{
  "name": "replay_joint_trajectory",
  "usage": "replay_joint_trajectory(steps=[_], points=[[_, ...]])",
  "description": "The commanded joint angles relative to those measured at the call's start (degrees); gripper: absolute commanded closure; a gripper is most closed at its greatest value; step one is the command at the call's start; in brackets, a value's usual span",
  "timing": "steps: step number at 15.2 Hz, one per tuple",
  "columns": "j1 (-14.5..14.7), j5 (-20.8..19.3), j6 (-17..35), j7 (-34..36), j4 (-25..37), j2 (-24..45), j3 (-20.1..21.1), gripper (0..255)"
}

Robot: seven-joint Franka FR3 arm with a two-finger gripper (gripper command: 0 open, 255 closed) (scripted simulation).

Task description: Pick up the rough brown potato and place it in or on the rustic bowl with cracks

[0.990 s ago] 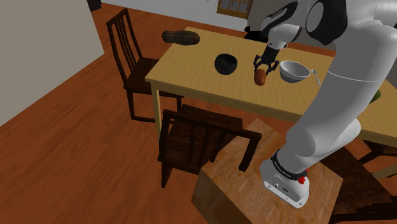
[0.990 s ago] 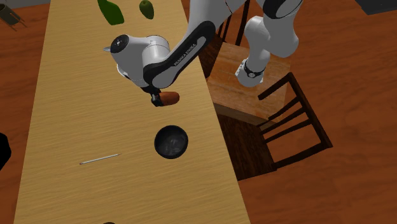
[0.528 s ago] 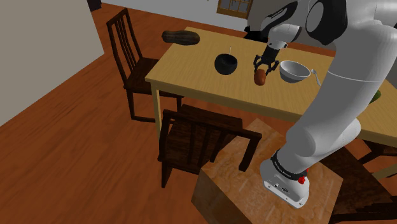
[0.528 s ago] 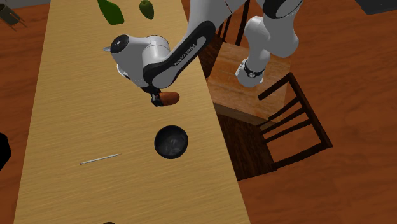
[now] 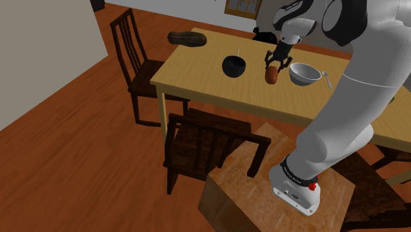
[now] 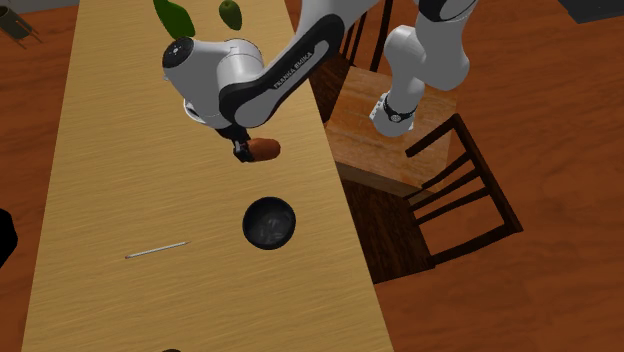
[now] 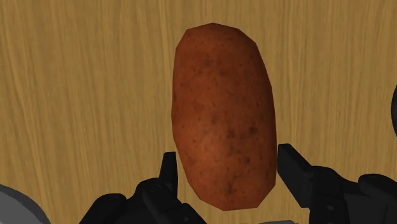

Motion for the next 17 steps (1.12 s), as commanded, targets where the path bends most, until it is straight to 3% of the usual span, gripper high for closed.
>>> replay_joint_trajectory(steps=[1, 17], points=[[0.12, -0.44, -1.23, 0.38, 0.64, -0.68, -0.12, 255], [0.37, -2.78, -12.36, 2.61, 8.84, -4.21, -0.71, 255]])
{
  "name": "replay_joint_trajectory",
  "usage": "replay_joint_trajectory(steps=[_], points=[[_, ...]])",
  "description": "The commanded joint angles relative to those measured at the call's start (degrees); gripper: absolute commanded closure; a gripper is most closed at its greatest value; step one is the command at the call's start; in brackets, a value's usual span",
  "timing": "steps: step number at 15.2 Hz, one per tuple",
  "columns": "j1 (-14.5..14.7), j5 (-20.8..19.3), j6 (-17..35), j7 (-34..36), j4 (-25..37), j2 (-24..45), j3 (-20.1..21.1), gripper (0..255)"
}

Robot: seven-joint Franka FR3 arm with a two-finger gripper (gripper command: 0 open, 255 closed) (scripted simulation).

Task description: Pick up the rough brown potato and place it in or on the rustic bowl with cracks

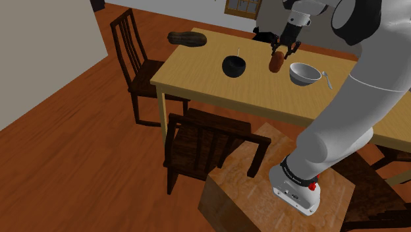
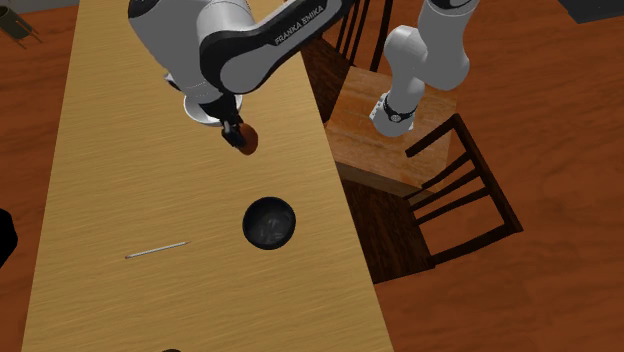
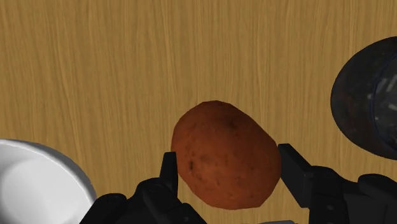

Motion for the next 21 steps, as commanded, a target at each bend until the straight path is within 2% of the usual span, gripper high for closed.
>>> replay_joint_trajectory(steps=[1, 8, 15, 21], points=[[0.0, -0.15, -1.51, 0.25, 1.34, -0.19, -0.03, 255], [-0.14, -0.48, -6.33, 0.78, 5.84, -0.59, -0.17, 255], [3.53, 2.01, -8.53, 8.2, 13.58, 4.57, 3.13, 255], [5.74, 4.52, -11.85, 14.2, 24.13, 11.45, 5.67, 255]])
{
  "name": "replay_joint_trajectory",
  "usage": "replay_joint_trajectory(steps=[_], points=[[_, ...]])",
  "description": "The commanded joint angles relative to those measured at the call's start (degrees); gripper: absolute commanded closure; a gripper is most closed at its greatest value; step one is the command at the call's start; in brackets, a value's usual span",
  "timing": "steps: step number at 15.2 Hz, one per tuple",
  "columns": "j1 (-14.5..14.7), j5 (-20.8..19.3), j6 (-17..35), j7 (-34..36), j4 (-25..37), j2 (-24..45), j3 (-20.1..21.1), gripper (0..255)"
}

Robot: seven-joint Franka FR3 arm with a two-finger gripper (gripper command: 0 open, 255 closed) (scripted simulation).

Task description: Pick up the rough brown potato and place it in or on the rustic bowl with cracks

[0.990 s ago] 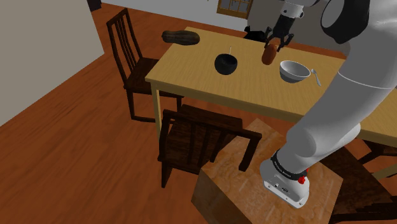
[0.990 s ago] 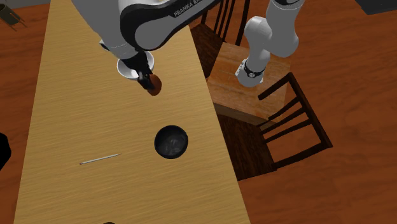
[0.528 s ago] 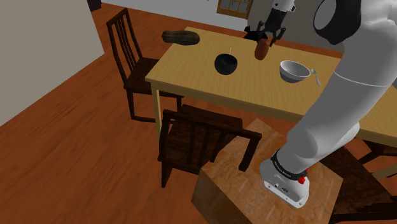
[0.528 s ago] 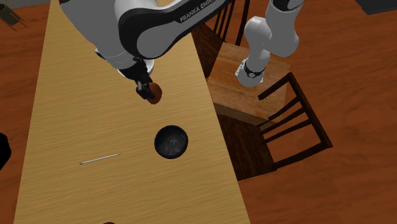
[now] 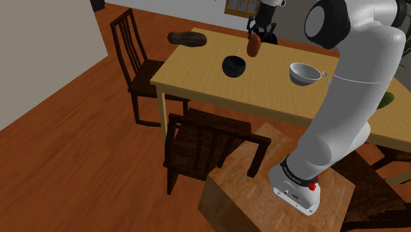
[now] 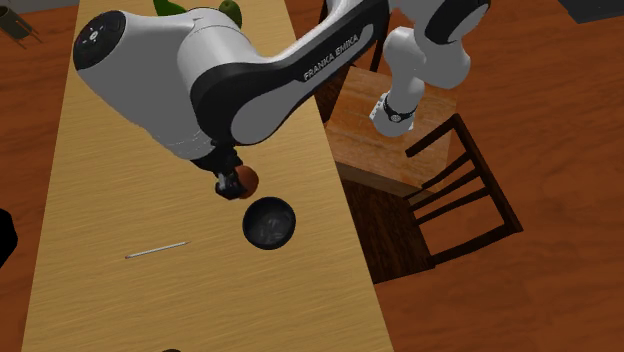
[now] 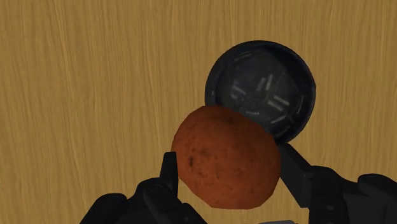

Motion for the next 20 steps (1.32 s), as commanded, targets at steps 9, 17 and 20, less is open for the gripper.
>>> replay_joint_trajectory(steps=[9, 17, 20], points=[[1.75, 2.64, -1.43, 5.57, 10.53, 8.64, 2.42, 255], [2.7, 2.6, 4.99, 4.68, 3.41, 8.07, 2.48, 255], [2.94, 2.71, 7.22, 4.34, 1.21, 8.15, 2.54, 255]])
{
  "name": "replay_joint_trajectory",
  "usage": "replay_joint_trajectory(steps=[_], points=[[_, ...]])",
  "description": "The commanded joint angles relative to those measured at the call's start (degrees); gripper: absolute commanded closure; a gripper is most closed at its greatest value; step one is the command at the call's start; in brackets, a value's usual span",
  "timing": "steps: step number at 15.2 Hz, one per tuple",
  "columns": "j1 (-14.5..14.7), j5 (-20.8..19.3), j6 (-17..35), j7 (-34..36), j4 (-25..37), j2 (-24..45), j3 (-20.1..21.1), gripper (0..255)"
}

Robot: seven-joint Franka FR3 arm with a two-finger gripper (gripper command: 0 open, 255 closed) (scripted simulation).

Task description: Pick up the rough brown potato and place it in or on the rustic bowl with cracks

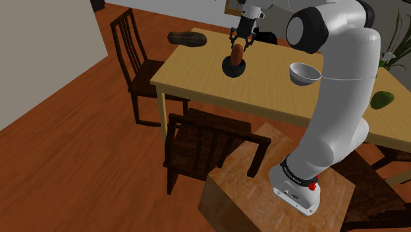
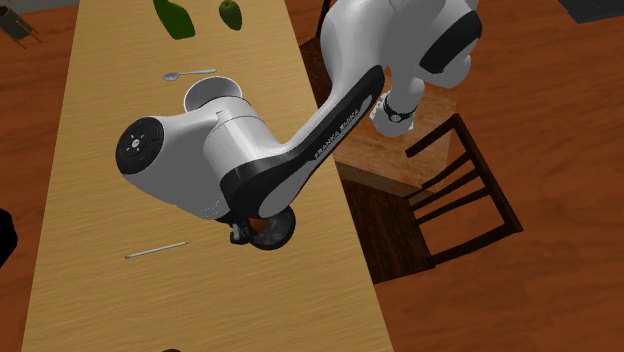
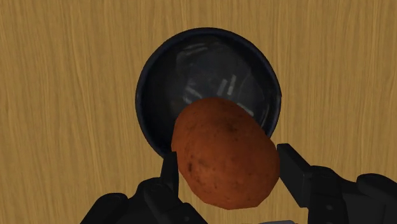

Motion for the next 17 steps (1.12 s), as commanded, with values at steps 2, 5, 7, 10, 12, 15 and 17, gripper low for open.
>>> replay_joint_trajectory(steps=[2, 5, 7, 10, 12, 15, 17], points=[[0.18, 0.11, 1.86, -0.29, -1.77, 0.11, 0.06, 255], [0.17, 0.11, 1.85, -0.29, -1.75, 0.12, 0.06, 255], [0.17, 0.11, 1.85, -0.29, -1.75, 0.12, 0.06, 255], [0.17, 0.11, 1.85, -0.29, -1.75, 0.11, 0.06, 0], [0.17, 0.11, 1.85, -0.29, -1.75, 0.12, 0.06, 0], [0.17, 0.11, 1.85, -0.29, -1.75, 0.12, 0.06, 0], [-0.57, 0.05, -2.13, 0.02, 2.6, 0.45, -0.07, 0]])
